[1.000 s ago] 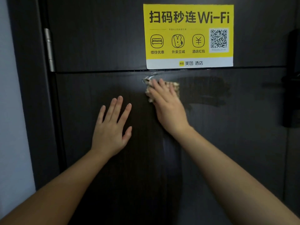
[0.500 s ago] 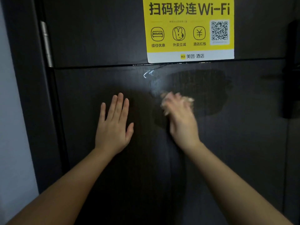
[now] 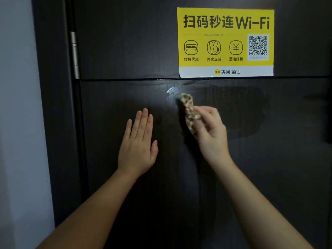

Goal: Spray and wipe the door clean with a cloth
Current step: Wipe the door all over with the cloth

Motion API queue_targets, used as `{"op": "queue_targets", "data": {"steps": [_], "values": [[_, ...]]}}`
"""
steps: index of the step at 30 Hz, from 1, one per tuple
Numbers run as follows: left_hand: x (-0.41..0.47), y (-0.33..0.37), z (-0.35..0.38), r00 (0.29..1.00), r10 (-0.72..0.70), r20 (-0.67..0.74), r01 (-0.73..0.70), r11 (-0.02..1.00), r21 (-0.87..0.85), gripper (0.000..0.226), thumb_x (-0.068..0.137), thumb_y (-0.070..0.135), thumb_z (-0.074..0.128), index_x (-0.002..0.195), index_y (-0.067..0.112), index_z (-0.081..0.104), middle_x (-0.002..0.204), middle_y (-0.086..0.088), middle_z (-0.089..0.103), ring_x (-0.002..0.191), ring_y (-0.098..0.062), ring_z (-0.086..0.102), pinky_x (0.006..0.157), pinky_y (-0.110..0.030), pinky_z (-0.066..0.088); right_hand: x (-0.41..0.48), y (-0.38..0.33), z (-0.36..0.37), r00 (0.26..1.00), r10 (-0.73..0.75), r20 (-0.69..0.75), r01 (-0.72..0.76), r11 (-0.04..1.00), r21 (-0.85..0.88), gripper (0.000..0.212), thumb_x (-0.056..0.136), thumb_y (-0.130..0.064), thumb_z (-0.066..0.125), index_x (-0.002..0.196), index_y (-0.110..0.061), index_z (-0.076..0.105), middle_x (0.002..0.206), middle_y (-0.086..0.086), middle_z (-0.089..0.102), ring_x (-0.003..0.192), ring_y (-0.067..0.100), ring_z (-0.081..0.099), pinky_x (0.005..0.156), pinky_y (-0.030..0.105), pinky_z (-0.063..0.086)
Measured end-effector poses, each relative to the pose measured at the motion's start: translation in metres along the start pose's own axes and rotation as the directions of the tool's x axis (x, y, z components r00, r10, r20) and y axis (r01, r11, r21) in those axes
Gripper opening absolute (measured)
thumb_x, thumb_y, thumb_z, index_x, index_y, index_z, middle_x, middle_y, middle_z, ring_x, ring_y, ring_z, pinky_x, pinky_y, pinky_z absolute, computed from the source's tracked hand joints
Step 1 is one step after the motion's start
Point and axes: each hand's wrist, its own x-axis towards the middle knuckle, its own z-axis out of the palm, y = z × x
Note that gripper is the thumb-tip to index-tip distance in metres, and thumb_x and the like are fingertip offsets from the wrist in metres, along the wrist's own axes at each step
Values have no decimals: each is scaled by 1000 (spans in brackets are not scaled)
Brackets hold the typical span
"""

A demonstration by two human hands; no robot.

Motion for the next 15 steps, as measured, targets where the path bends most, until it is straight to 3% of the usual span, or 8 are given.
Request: {"op": "queue_targets", "data": {"steps": [2, 4, 6, 8, 10, 12, 15], "values": [[0, 0, 0, 1000, -1, -5, 1, 1000, -8, 67, 91, 30, 35, 149, 0, 20, 158, -16, 12, 148, -27, 8, 119, -46, 11, 2, -6, -8, 984, 160, 84, -174, 964, 202, 28, 90, -4, 54, 115, -13, 64, 109, -2, 66, 102, 0, 61, 91, 15, 44], [1, 0, 0, 1000, 3, -2, -3, 1000, -12, 68, 90, 29, 37, 149, 0, 20, 158, -16, 12, 148, -27, 8, 119, -46, 11, 7, -6, -9, 975, 202, 88, -215, 959, 182, 23, 91, -3, 57, 110, -13, 65, 103, -7, 69, 97, 2, 63, 85, 17, 47], [0, -1, -1, 1000, 2, 6, -2, 1000, -10, 68, 91, 30, 37, 149, 0, 20, 158, -16, 12, 148, -27, 8, 120, -45, 10, 10, 0, -8, 987, 157, -43, -159, 986, -46, 16, 88, -8, 63, 102, -15, 65, 98, -12, 66, 95, 8, 61, 83, 22, 46], [0, -1, -1, 1000, -4, 13, 4, 1000, 5, 68, 91, 31, 36, 150, 2, 18, 159, -15, 9, 148, -26, 6, 120, -44, 8, 12, 9, -3, 986, -19, -166, -47, 922, -385, 14, 84, -11, 64, 98, -14, 65, 105, -5, 60, 100, 19, 55, 85, 32, 46], [0, -2, -1, 1000, -6, 18, 5, 1000, 10, 68, 92, 32, 35, 150, 2, 16, 159, -14, 8, 148, -25, 4, 120, -43, 7, 11, 14, 7, 979, -137, -154, 39, 856, -516, 18, 84, -9, 54, 98, -10, 65, 107, 7, 55, 97, 26, 54, 77, 43, 49], [0, -2, -1, 1000, -4, 23, 4, 1000, 9, 68, 92, 32, 35, 151, 3, 16, 159, -14, 7, 148, -25, 4, 120, -43, 8, 5, 17, 16, 978, -190, -87, 111, 825, -554, 27, 84, -6, 49, 101, -8, 69, 111, 11, 58, 98, 29, 53, 75, 44, 48], [-1, -2, 0, 1000, -2, 30, 2, 1000, 4, 69, 92, 33, 35, 151, 3, 15, 159, -15, 8, 148, -26, 4, 120, -44, 9, -14, 30, 20, 966, -257, -18, 169, 684, -709, 36, 85, -9, 53, 117, -14, 68, 133, 8, 56, 121, 28, 46, 97, 44, 37]]}}
